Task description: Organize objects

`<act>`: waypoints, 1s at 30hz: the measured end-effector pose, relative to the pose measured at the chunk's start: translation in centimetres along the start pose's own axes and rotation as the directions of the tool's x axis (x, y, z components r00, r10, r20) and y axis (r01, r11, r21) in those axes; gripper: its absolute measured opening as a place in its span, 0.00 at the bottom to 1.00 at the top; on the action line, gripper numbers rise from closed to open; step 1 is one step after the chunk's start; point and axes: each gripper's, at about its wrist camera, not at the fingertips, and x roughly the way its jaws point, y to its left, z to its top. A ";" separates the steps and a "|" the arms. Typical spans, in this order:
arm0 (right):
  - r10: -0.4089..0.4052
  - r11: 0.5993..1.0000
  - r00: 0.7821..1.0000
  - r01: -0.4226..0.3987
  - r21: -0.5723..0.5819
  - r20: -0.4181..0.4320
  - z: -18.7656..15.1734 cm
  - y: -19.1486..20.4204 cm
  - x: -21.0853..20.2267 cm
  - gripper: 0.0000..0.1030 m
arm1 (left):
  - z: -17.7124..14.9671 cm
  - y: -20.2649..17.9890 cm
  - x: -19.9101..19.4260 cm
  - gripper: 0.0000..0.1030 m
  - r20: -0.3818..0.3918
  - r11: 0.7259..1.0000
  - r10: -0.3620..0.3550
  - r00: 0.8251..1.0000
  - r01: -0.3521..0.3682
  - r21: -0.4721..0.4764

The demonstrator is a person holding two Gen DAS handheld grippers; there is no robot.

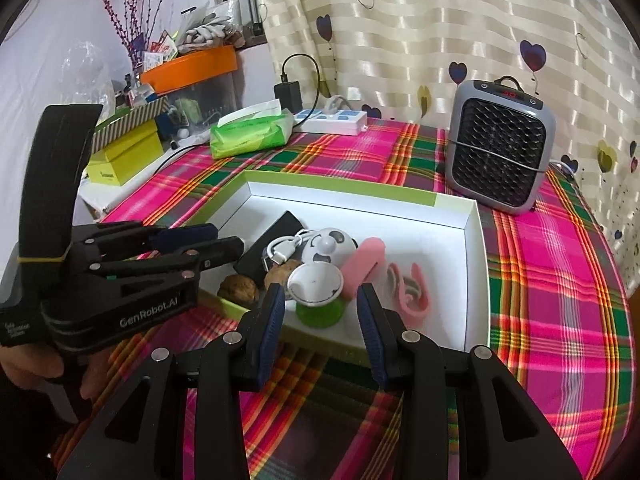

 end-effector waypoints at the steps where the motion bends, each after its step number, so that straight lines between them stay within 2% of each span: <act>1: 0.000 1.000 1.000 0.000 0.000 0.002 -0.1 0.0 -0.1 0.38 | 0.0 0.0 -0.1 0.25 0.003 1.000 0.000 1.000 0.000 -0.002; 20: -0.008 1.000 1.000 0.008 -0.006 -0.001 -1.0 1.1 -1.4 0.38 | -2.2 -2.2 -5.1 0.25 0.066 0.999 -0.041 0.997 0.040 0.015; 25: -0.008 1.000 1.000 0.008 -0.005 -0.004 -1.3 1.3 -1.6 0.38 | -3.4 -2.3 -5.7 0.25 0.055 0.999 -0.053 0.997 0.052 0.013; 30: -0.012 1.000 1.000 0.012 -0.002 -0.015 -1.8 1.5 -1.5 0.38 | -4.5 -2.5 -4.7 0.25 0.007 0.999 -0.051 0.999 0.051 0.019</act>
